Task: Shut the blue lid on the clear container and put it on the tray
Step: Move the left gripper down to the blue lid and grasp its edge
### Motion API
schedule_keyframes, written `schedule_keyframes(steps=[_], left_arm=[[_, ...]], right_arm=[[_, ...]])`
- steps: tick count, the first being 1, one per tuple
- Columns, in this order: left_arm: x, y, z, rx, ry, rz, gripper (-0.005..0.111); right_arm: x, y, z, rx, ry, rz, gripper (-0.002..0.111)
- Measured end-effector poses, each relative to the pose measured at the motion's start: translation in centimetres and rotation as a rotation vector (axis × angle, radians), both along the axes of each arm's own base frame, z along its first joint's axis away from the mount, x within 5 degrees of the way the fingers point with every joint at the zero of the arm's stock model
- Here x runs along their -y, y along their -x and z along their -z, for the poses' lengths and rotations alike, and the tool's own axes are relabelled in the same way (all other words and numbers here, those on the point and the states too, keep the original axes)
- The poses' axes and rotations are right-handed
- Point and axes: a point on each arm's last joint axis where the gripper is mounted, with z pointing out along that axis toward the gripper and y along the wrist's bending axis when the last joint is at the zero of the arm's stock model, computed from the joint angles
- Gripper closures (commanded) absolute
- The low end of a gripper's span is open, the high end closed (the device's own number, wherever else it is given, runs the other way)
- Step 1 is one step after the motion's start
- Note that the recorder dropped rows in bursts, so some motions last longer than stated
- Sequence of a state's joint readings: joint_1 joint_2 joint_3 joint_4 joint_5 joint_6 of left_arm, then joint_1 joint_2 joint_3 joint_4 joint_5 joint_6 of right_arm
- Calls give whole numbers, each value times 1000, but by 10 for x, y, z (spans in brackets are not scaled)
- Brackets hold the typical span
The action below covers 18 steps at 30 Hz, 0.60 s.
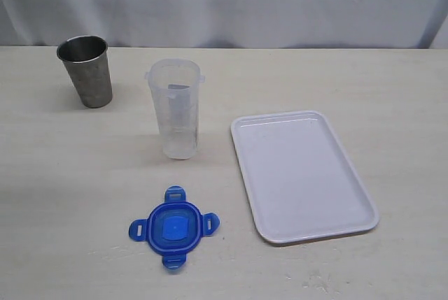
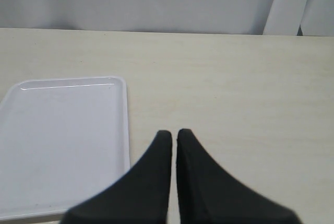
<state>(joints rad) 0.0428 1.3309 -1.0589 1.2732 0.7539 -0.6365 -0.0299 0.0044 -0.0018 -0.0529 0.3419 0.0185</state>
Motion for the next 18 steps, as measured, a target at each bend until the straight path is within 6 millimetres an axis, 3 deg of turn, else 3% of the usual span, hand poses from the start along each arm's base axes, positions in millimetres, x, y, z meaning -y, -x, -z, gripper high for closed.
schedule_keyframes(steps=[8, 10, 15, 18], left_arm=[[30, -7, 26, -469, 487, 89, 105], [42, -5, 32, -508, 624, 117, 98], [67, 1, 56, -579, 869, 228, 63], [74, 5, 73, -586, 934, 250, 61]], right_arm=[[0, 0, 0, 0, 0, 0, 104], [0, 0, 0, 0, 0, 0, 104], [0, 0, 0, 0, 0, 0, 104], [0, 0, 0, 0, 0, 0, 104]])
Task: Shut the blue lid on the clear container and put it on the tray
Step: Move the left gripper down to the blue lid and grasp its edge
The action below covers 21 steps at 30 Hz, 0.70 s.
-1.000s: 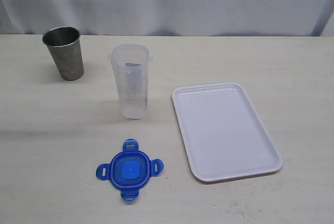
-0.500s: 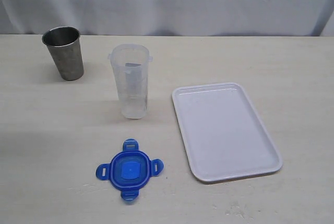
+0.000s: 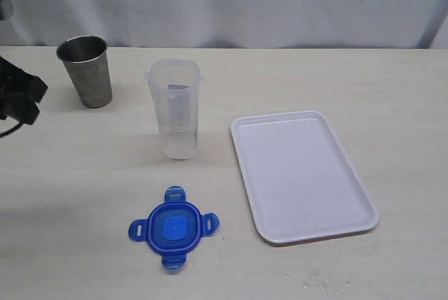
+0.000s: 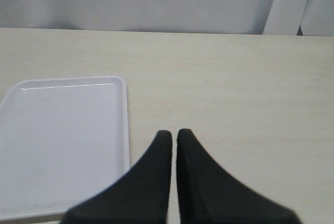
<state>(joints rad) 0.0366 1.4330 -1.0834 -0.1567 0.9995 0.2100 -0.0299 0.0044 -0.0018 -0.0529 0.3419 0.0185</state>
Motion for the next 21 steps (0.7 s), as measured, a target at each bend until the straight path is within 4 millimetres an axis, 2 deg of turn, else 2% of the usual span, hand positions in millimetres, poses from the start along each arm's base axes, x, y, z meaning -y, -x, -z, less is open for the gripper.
schedule_keyframes(steps=[5, 7, 11, 16, 21], left_arm=[[14, 23, 55, -65, 141, 54, 57], [21, 32, 72, -66, 211, 77, 53], [30, 46, 100, -36, 289, 56, 53], [68, 42, 129, -78, 260, 180, 53], [84, 39, 150, -45, 174, 387, 53]], right_arm=[[0, 0, 0, 0, 0, 0, 104], [0, 0, 0, 0, 0, 0, 104], [0, 0, 0, 0, 0, 0, 104], [0, 0, 0, 0, 0, 0, 104], [0, 0, 0, 0, 0, 0, 104]])
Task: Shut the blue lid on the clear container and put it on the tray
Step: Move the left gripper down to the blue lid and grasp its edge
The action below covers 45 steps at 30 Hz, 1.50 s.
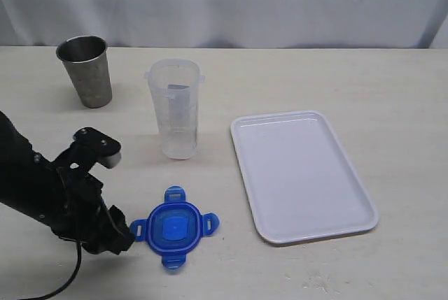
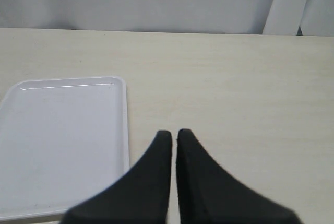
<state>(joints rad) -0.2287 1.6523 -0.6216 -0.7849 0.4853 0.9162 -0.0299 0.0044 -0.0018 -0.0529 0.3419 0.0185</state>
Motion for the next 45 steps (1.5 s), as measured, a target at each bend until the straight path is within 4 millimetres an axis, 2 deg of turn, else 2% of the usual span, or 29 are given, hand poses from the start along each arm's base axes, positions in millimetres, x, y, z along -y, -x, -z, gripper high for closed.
schedule_keyframes(steps=[5, 10, 14, 23, 37, 45], left_arm=[[19, 0, 0, 163, -9, 286, 53], [41, 13, -2, 254, 20, 635, 53], [56, 20, -1, 321, -21, 774, 53], [76, 23, 0, 472, -160, 904, 53], [79, 26, 1, 459, -142, 913, 53], [77, 22, 16, 434, -187, 900, 53]], right_arm=[[0, 0, 0, 0, 0, 0, 104], [0, 0, 0, 0, 0, 0, 104], [0, 0, 0, 0, 0, 0, 104], [0, 0, 0, 0, 0, 0, 104], [0, 0, 0, 0, 0, 0, 104], [0, 0, 0, 0, 0, 0, 104]])
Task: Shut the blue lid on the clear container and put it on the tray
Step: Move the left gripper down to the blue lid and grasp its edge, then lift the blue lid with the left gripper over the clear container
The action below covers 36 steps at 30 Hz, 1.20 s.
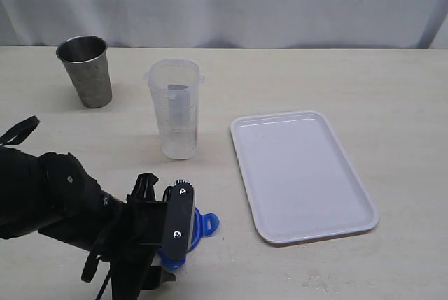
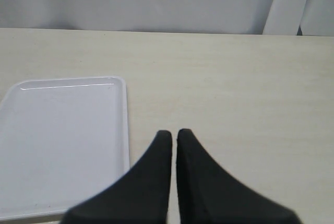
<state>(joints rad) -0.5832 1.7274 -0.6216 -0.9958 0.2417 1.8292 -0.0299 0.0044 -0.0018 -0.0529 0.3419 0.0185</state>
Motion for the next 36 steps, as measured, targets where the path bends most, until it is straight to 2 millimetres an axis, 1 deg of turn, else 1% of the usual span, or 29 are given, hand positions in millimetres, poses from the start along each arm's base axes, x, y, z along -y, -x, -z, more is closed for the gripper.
schedule_keyframes(steps=[4, 7, 12, 14, 19, 22, 24, 32, 36], left_arm=[[0, 0, 4, -11, -10, 0, 53], [0, 0, 12, -34, -25, -3, 53], [0, -2, 13, -23, -29, -14, 54], [0, -2, 13, -10, -33, -20, 61], [0, -5, 13, 15, -45, -32, 89], [-1, -6, 14, 22, -51, -36, 101], [-1, -6, 14, 22, -51, -37, 107], [-1, -6, 14, 24, -50, -37, 107], [-1, -4, 6, 34, -31, -36, 107]], right_arm=[[0, 0, 0, 0, 0, 0, 104], [0, 0, 0, 0, 0, 0, 104], [0, 0, 0, 0, 0, 0, 104], [0, 0, 0, 0, 0, 0, 104], [0, 0, 0, 0, 0, 0, 104], [0, 0, 0, 0, 0, 0, 104], [0, 0, 0, 0, 0, 0, 104], [0, 0, 0, 0, 0, 0, 104], [0, 0, 0, 0, 0, 0, 104]])
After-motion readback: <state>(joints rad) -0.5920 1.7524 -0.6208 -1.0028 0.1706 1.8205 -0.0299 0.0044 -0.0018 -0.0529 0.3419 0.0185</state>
